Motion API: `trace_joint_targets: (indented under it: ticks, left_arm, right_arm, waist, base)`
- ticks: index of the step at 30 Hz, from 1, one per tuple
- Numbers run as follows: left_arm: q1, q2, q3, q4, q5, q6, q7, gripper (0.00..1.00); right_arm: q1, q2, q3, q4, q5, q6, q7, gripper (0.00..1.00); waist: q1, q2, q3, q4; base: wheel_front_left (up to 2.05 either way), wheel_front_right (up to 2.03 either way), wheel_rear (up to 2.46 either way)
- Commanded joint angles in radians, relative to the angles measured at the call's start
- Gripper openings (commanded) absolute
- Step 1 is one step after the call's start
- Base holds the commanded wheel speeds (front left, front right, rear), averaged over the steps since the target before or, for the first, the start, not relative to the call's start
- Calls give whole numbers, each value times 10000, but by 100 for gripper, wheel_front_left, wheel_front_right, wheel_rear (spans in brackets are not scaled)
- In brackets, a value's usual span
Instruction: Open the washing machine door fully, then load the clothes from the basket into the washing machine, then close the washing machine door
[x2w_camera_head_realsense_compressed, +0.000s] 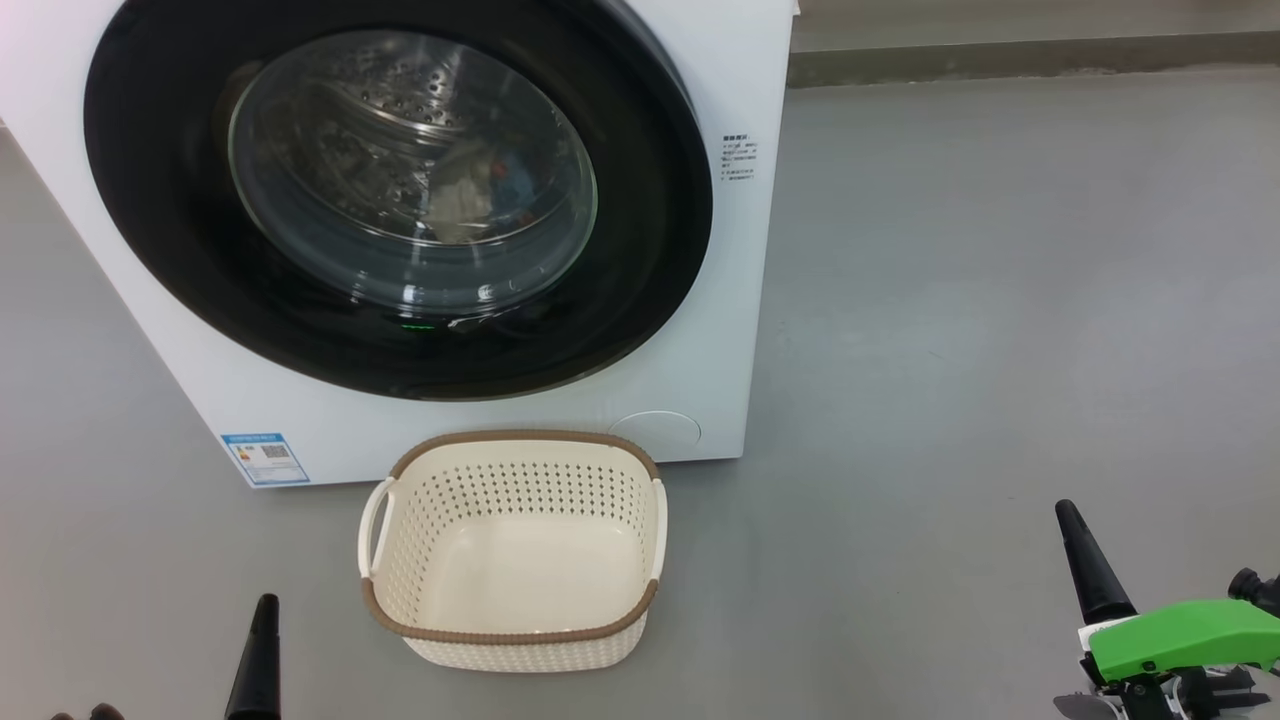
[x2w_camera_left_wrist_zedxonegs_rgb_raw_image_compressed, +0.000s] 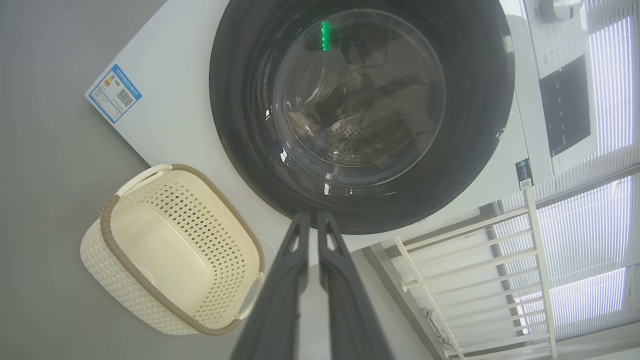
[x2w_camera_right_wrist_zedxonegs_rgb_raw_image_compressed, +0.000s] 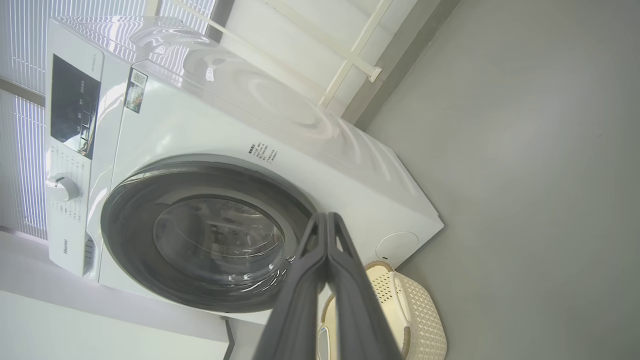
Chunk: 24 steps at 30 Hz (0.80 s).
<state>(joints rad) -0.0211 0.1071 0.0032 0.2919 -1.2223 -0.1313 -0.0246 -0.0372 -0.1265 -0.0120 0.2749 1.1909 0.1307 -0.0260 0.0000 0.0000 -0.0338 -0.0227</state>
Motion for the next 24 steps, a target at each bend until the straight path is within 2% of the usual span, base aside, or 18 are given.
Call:
trace_joint_targets:
  ticks: [1, 24]
  left_arm:
    - [-521, 62, 301, -311, -291, 6, 104, 0]
    - [-746, -271, 737, -353, -2170, 6, 784, 0]
  right_arm:
    - [-513, -45, -47, -242, 297, 10, 101, 0]
    - [-653, 373, -559, -242, 2349, 5, 780, 0]
  waist:
    - [1, 0, 16, 11]
    - [0, 0, 188, 126]
  base:
    - [0, 0, 0]
    - [0, 0, 0]
